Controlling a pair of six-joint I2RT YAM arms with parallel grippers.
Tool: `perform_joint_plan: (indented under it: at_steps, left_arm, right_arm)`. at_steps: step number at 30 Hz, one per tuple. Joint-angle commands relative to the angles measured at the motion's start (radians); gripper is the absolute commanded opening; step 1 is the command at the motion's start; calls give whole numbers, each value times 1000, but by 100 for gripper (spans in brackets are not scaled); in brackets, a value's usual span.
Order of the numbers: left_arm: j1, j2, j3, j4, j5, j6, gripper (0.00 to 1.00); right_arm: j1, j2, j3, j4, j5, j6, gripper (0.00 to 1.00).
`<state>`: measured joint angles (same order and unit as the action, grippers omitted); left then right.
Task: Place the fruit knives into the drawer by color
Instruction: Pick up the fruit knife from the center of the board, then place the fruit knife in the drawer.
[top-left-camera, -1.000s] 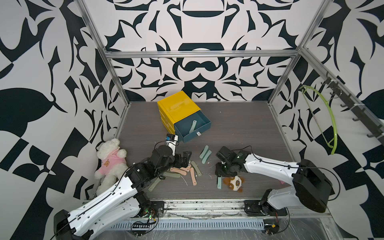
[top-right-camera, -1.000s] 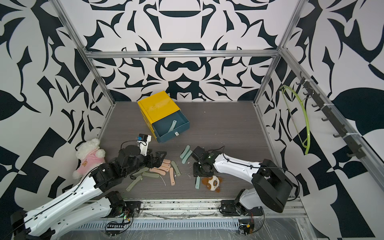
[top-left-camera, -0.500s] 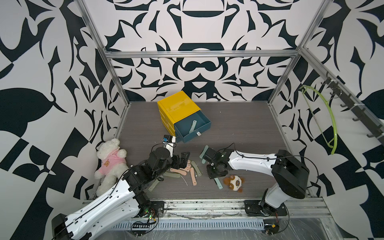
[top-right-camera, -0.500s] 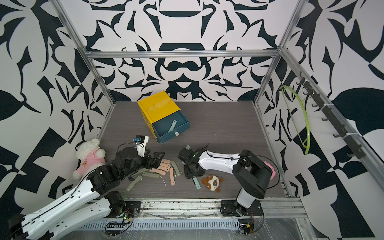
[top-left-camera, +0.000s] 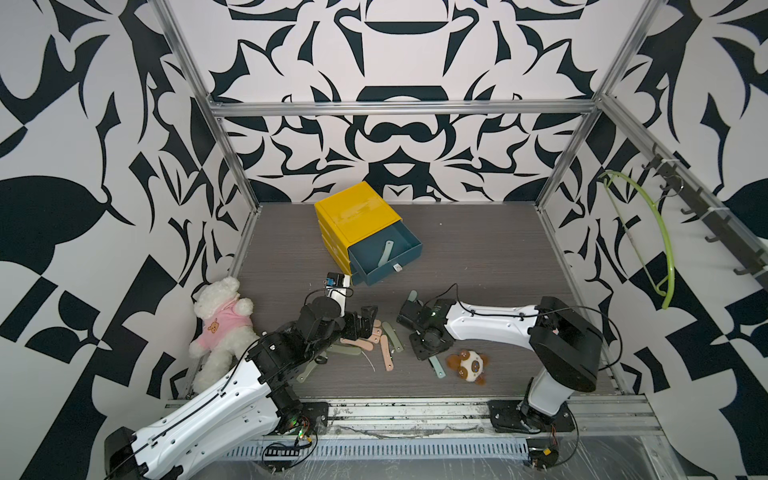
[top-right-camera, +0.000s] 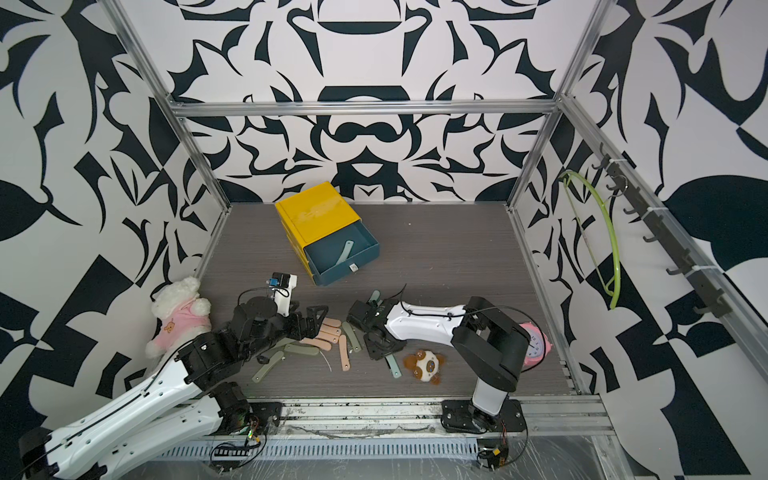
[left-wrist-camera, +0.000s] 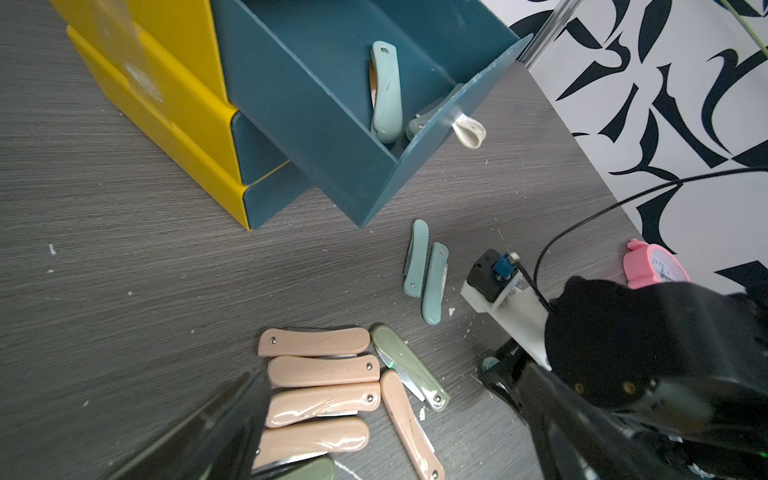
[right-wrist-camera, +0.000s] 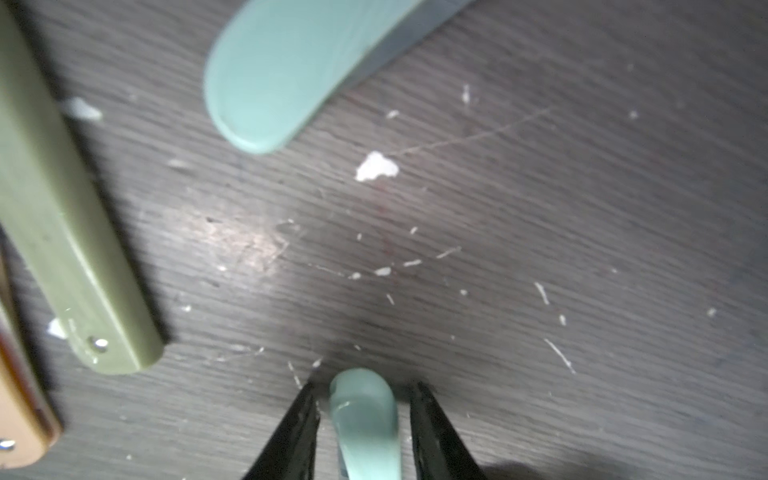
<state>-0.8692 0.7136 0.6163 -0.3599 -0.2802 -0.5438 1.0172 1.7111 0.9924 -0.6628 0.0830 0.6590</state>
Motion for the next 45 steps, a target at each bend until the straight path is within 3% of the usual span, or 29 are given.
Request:
perform_joint_plan:
  at_steps: [1, 12, 27, 36, 45]
  left_arm:
    - [-1, -6, -6, -10, -14, -1, 99]
    - [-1, 1, -7, -13, -18, -10, 99]
    - [-1, 11, -21, -8, -23, -42, 99]
    - [-1, 3, -42, -8, -45, -63, 99]
    - [-1, 0, -36, -18, -38, -84, 99]
  right_arm:
    - [10, 31, 0, 13, 8, -12, 36]
    - [9, -4, -34, 67, 48, -20, 21]
    - [8, -321, -27, 236, 230, -76, 16]
    - [-26, -396, 205, 338, 255, -183, 15]
    - [-165, -191, 531, 472, 167, -200, 16]
